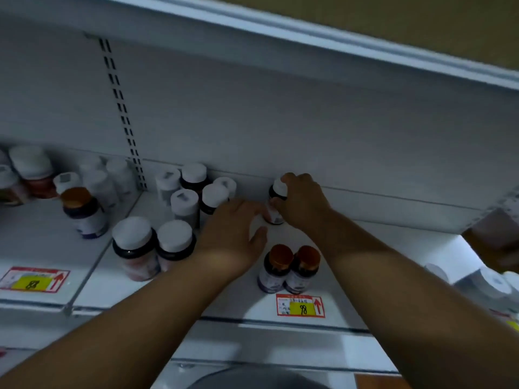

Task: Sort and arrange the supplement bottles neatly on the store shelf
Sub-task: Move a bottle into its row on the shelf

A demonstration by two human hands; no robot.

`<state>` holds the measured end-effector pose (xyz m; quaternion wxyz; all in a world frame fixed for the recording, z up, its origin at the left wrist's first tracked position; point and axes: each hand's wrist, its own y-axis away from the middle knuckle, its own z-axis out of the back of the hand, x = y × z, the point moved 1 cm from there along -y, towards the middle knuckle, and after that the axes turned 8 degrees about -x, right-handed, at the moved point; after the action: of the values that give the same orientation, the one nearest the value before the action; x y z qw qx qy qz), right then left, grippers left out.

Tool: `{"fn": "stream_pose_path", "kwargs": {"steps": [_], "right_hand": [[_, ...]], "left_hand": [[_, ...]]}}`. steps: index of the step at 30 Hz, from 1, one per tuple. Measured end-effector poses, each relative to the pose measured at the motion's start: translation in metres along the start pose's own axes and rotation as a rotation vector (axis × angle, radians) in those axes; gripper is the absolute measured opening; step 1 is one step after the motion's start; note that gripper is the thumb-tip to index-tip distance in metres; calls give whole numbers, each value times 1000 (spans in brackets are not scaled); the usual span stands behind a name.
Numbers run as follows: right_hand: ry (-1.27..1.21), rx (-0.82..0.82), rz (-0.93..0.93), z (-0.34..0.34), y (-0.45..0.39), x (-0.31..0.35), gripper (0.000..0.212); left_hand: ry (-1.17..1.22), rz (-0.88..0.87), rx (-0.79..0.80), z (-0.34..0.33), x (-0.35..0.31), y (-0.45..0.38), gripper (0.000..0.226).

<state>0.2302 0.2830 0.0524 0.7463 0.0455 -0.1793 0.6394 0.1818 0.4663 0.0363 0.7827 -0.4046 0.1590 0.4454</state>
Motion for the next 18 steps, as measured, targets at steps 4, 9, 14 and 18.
{"fn": "stream_pose_path", "kwargs": {"steps": [4, 9, 14, 18], "right_hand": [[-89, -12, 60, -7, -20, -6, 31], [-224, -30, 97, 0, -25, -12, 25], [-516, -158, 30, 42, 8, 11, 32], [-681, -203, 56, 74, 37, 53, 15]], "left_hand": [[-26, 33, -97, -7, -6, 5, 26], [-52, 111, -58, -7, -8, 8, 36], [155, 330, -111, 3, -6, 8, 79], [260, 362, -107, 31, -13, 12, 92]]}}
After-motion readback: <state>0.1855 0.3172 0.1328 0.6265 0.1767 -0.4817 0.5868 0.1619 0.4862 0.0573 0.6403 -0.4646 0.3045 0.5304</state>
